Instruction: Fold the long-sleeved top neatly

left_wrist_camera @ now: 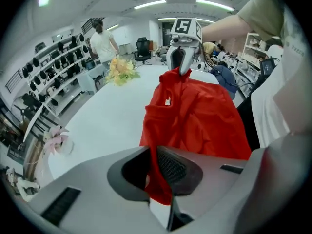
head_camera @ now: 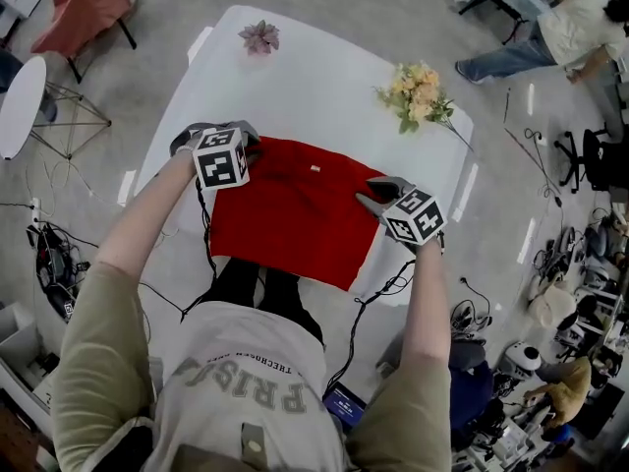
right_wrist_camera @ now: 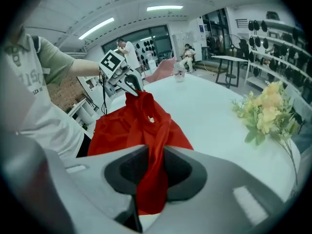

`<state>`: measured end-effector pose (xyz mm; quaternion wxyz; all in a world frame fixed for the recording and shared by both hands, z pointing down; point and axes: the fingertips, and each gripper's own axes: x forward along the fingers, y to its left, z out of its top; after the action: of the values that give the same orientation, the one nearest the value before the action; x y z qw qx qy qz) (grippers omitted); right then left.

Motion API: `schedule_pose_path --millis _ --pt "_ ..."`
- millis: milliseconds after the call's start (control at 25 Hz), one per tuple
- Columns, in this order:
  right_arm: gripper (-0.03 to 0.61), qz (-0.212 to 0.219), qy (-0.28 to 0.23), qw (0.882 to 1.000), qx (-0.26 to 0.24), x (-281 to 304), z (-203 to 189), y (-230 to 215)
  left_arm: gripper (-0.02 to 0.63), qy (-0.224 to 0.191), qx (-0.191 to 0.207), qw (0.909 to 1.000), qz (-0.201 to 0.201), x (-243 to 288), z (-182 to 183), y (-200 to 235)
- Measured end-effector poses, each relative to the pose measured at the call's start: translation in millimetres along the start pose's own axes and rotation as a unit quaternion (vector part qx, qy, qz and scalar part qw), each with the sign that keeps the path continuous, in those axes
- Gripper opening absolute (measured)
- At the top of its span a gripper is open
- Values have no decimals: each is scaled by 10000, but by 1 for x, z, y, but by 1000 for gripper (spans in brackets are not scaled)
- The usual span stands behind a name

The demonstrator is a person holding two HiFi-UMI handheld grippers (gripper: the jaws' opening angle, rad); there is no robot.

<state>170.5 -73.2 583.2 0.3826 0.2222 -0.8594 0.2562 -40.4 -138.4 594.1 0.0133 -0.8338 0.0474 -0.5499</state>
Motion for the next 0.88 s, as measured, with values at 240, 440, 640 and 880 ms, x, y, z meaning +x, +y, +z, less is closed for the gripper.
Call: schedule_pose_path --millis 240,440,640,880 --pt "17 -146 -386 9978 -521 -31 8 19 38 -561 437 9972 243 -28 3 -24" --pt "17 -109 -408 9939 -1014 -49 4 56 38 -895 831 9910 546 -50 7 -55" --pt "17 -53 -199 9891 -1460 -46 -12 92 41 -866 841 9902 701 -44 -3 -78" --pt "17 -54 158 9829 -1834 -29 -34 108 227 -623 808 9916 799 -35 -6 -87"
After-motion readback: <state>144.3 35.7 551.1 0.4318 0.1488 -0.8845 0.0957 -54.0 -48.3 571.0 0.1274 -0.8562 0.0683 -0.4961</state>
